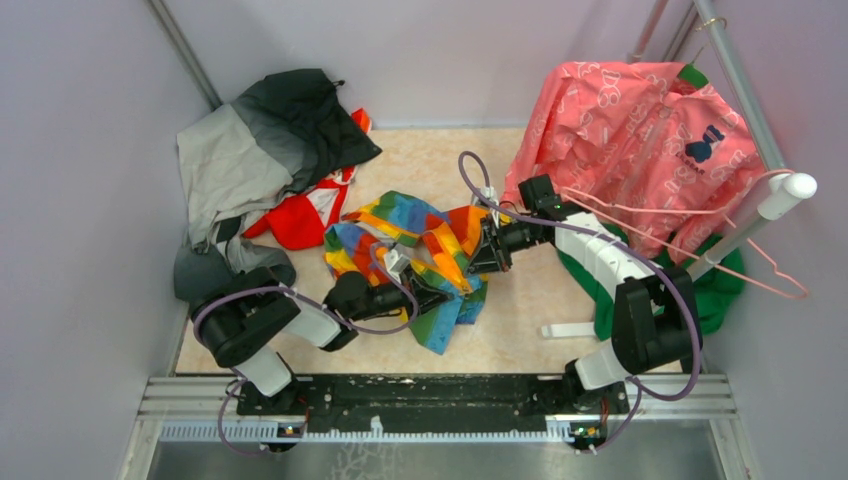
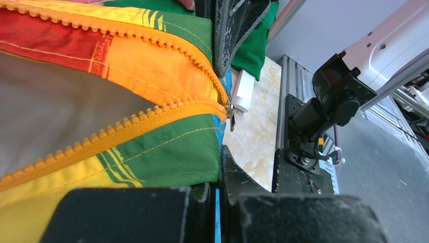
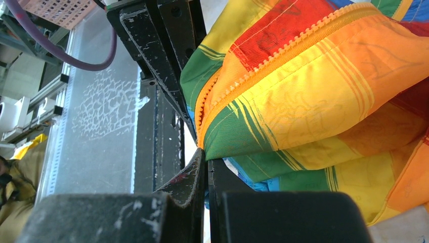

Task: Zip up the jacket
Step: Insert the zipper into the jacket.

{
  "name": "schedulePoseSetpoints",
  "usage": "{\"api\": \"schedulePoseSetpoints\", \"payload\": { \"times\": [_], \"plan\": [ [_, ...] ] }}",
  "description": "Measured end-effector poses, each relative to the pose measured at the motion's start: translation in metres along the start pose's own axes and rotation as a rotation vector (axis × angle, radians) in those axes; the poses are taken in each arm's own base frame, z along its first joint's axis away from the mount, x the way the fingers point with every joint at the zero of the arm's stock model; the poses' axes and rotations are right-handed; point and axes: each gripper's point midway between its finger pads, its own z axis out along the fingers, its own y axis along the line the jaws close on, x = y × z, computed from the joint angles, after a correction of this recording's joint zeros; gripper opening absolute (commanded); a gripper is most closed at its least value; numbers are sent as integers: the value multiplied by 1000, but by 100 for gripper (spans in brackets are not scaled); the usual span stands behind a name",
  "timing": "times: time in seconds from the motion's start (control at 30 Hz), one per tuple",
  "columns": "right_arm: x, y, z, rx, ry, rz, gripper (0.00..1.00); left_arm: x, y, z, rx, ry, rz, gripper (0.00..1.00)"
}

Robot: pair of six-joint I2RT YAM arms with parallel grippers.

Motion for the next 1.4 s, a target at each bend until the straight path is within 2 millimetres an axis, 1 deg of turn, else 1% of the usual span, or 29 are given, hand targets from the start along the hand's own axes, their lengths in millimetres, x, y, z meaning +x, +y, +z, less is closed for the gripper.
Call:
{"api": "schedulePoseSetpoints", "payload": {
  "times": [0.3,0.83,1.07,1.4],
  "plan": [
    [-2,-1,0,4,-6,5,0,4,1,1,-19,10,-6,0],
    [-4,-2,3,-7,-30,37,0,4,-4,3,-22,0,30,0],
    [-3,-3,4,-11,-39,53,0,8,-4,3,-29,18,36,0],
    [-2,-2,5,-13,-42,78,0,17,2,7,-57,75,-6,0]
  ]
}}
